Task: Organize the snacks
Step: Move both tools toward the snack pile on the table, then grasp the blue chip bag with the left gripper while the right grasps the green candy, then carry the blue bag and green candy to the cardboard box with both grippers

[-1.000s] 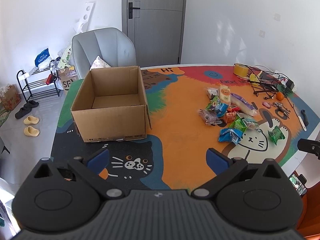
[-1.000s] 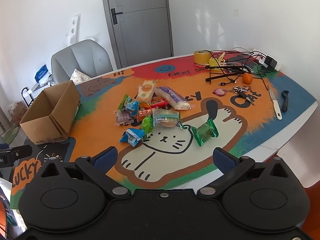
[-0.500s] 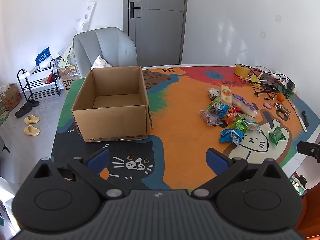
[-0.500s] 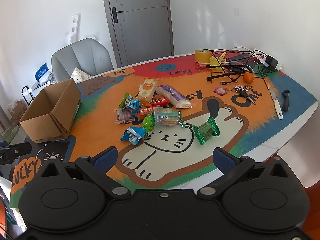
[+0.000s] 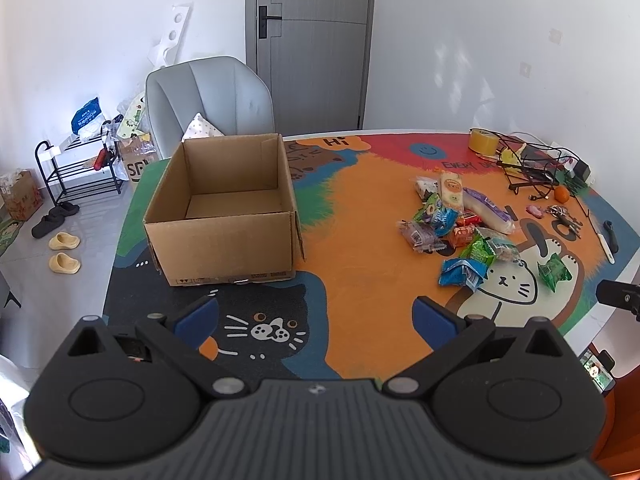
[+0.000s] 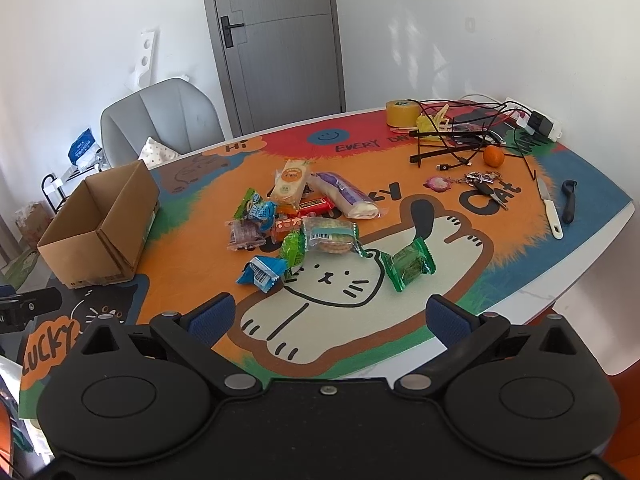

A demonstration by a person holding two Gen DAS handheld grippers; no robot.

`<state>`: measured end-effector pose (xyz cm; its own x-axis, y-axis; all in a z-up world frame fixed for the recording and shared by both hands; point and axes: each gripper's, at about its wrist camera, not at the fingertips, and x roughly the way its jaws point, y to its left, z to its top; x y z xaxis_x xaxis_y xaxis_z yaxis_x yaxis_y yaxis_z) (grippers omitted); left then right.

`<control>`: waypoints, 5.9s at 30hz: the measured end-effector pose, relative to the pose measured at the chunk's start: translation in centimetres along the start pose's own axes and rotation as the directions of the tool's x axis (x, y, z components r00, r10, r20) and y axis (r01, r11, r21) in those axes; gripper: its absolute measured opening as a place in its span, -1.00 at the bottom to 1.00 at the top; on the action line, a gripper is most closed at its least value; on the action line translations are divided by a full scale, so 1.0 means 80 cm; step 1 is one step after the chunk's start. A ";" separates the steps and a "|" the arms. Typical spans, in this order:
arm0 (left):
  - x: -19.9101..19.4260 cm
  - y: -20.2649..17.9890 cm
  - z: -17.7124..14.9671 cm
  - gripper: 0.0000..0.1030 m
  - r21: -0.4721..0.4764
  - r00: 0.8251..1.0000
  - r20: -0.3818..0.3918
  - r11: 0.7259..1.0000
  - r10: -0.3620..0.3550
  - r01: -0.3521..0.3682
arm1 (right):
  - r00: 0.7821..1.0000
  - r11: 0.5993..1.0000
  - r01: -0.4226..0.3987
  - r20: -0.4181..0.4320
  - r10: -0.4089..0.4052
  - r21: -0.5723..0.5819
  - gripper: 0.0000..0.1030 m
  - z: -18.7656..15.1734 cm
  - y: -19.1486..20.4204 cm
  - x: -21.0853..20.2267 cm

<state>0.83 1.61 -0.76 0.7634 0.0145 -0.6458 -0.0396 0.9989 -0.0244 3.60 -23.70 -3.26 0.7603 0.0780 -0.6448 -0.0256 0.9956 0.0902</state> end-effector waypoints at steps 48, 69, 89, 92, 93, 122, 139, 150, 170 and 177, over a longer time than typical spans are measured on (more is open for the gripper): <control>0.114 -0.155 -0.006 0.97 0.075 0.995 0.006 0.992 -0.101 0.100 | 0.999 0.998 -0.021 0.035 0.019 0.053 1.00 -0.021 -0.113 0.091; 0.199 -0.183 -0.004 0.62 -0.001 0.995 -0.010 0.995 -0.101 0.101 | 0.998 0.992 -0.033 0.056 0.026 0.118 0.70 -0.018 -0.143 0.164; 0.224 -0.180 -0.012 -0.22 -0.022 0.994 0.013 0.994 -0.106 0.107 | 0.998 0.997 -0.007 0.068 0.002 0.077 -0.17 -0.015 -0.111 0.195; 0.220 -0.178 -0.010 -0.31 -0.027 0.995 0.021 0.994 -0.102 0.103 | 0.998 0.996 -0.026 0.065 0.020 0.089 -0.22 -0.013 -0.111 0.194; 0.218 -0.178 -0.010 -0.33 -0.029 0.995 0.024 0.995 -0.100 0.100 | 0.998 0.996 -0.030 0.066 0.024 0.089 -0.22 -0.013 -0.110 0.193; 0.147 -0.073 0.035 -0.45 -0.131 0.985 0.171 0.991 0.021 0.001 | 0.973 0.988 -0.153 0.172 0.154 -0.014 -0.24 0.031 0.000 0.165; 0.131 -0.005 0.074 -0.45 -0.174 0.972 0.218 0.983 0.090 -0.052 | 0.945 0.965 -0.252 0.200 0.261 -0.066 -0.24 0.072 0.080 0.170; 0.132 0.043 0.090 -0.44 -0.211 0.962 0.221 0.971 0.163 -0.116 | 0.916 0.937 -0.333 0.199 0.348 -0.104 -0.24 0.095 0.132 0.182; 0.132 0.127 0.093 -0.12 -0.325 0.946 0.155 0.919 0.286 -0.225 | 0.872 0.885 -0.432 0.172 0.459 -0.176 -0.24 0.113 0.222 0.193; 0.121 0.142 0.083 0.16 -0.357 0.940 0.147 0.903 0.307 -0.239 | 0.857 0.864 -0.461 0.149 0.493 -0.202 -0.24 0.114 0.247 0.195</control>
<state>12.07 13.38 -2.24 0.8002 0.3268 -0.5029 -0.4485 0.8827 -0.1400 20.86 -3.26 -4.62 0.7357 0.5497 -0.3956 -0.5042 0.8345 0.2220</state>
